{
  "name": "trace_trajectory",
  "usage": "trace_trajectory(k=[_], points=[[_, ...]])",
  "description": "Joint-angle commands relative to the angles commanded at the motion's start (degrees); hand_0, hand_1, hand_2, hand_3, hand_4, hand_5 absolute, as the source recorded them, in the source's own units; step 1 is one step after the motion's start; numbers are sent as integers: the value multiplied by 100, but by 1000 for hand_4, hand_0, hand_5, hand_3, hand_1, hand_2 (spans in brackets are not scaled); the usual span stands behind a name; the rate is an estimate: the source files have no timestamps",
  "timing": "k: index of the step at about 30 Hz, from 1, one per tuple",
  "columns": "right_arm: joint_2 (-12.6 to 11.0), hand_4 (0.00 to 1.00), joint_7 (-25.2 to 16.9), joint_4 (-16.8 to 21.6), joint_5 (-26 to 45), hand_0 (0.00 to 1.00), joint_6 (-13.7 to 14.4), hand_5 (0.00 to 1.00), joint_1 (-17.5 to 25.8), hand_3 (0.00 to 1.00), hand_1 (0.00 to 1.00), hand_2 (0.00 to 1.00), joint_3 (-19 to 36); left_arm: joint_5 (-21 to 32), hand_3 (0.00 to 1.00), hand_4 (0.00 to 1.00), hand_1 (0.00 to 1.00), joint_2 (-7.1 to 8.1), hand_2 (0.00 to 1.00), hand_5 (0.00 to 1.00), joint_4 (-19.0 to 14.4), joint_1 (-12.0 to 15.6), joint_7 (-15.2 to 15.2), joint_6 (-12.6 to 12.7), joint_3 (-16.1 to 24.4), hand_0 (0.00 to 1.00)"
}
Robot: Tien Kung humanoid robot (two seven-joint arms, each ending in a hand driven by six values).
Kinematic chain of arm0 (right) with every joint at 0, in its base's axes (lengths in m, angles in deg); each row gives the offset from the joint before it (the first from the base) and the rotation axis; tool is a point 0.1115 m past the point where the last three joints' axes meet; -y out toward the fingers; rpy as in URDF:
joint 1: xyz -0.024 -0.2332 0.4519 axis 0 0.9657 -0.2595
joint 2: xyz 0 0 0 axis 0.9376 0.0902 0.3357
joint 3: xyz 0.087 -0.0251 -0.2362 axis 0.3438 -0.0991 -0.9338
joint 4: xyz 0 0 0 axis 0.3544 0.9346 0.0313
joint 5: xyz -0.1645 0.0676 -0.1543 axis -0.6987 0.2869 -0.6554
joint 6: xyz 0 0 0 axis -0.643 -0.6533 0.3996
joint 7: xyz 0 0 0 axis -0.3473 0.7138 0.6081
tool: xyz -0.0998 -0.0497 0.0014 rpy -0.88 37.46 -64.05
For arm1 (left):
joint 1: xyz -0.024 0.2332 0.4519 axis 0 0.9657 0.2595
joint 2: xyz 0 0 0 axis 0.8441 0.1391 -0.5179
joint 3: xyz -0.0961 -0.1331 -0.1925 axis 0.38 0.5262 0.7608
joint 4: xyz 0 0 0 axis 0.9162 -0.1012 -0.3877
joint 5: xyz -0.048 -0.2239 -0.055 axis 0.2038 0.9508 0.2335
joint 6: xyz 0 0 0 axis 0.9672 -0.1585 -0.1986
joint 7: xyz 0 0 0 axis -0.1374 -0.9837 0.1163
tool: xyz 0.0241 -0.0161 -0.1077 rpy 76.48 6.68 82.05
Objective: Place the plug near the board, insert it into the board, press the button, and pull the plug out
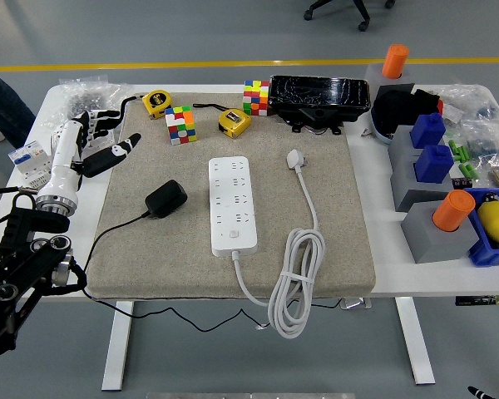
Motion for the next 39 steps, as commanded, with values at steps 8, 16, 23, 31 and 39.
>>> trace_trajectory(k=[8, 16, 23, 31, 39], points=[[23, 928, 3, -26, 15, 674, -5, 525, -49, 591, 683, 690, -62, 257, 563, 730, 554, 49, 546, 177, -162, 211, -55, -32, 412, 567], [-6, 929, -2, -32, 21, 673, -2, 525, -126, 592, 683, 689, -144, 247, 565, 718, 544, 52, 542, 178, -194, 249, -143, -82, 518, 551], [1, 929, -5, -45, 36, 674, -4, 526, -172, 592, 683, 689, -189, 229, 566, 716, 543, 86, 545, 177, -244, 240, -172, -92, 579, 551], [-4, 929, -6, -50, 41, 674, 0, 525, -192, 592, 683, 689, -211, 166, 568, 714, 548, 100, 544, 176, -277, 253, -299, -167, 560, 554], [21, 929, -6, -59, 56, 674, -5, 525, -209, 592, 683, 689, -262, 149, 569, 714, 547, 131, 546, 178, -299, 248, -374, -234, 517, 550]])
